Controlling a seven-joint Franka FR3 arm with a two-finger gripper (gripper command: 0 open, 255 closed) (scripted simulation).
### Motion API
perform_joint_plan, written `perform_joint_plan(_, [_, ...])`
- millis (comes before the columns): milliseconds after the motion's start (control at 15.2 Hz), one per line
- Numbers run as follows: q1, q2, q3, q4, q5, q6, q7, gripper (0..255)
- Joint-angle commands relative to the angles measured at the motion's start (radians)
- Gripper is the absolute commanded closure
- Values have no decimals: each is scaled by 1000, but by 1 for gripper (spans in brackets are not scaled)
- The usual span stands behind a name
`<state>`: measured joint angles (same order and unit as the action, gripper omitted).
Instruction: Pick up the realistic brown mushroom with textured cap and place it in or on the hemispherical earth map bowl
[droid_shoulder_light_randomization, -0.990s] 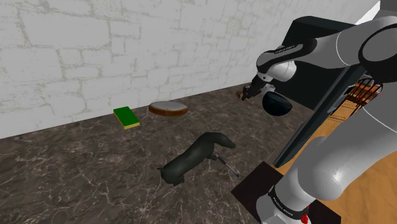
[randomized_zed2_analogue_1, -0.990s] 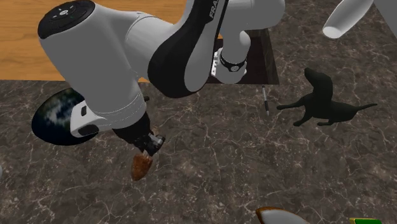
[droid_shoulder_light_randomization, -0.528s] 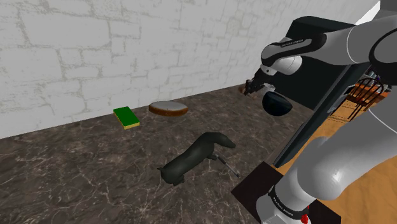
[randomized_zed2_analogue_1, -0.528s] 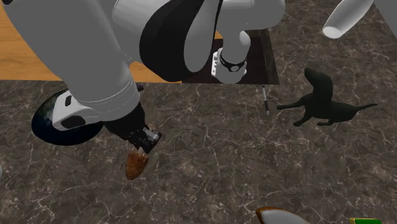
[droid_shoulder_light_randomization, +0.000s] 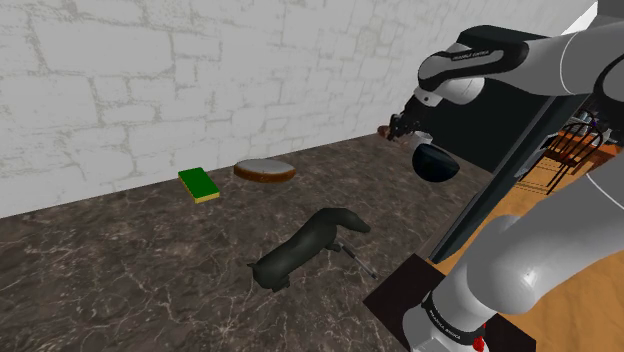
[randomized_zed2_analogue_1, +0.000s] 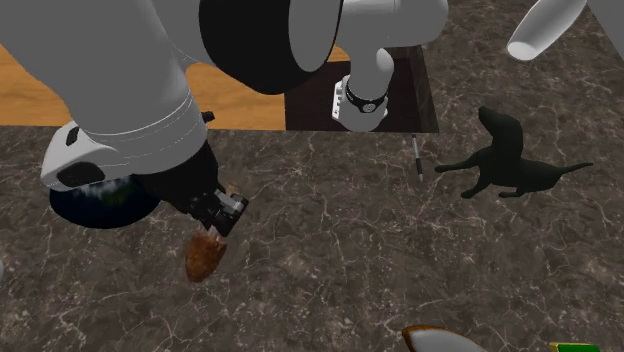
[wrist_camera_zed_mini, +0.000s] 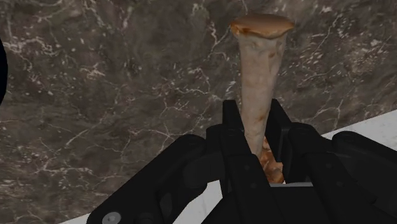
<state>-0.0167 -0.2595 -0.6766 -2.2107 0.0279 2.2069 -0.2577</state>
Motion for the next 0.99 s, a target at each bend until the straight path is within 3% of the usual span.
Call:
perform_joint_plan(0, [-2,-7,4,24,-6,-30,6,255])
perform_joint_plan(132, [-3,-12,7,36,-9,-46,11,255])
perform_joint_plan(462, [-21,52,-103,108,45,-79,-145,255])
perform_joint_plan(924, [-53,231,-271,262,215,-156,-410,255])
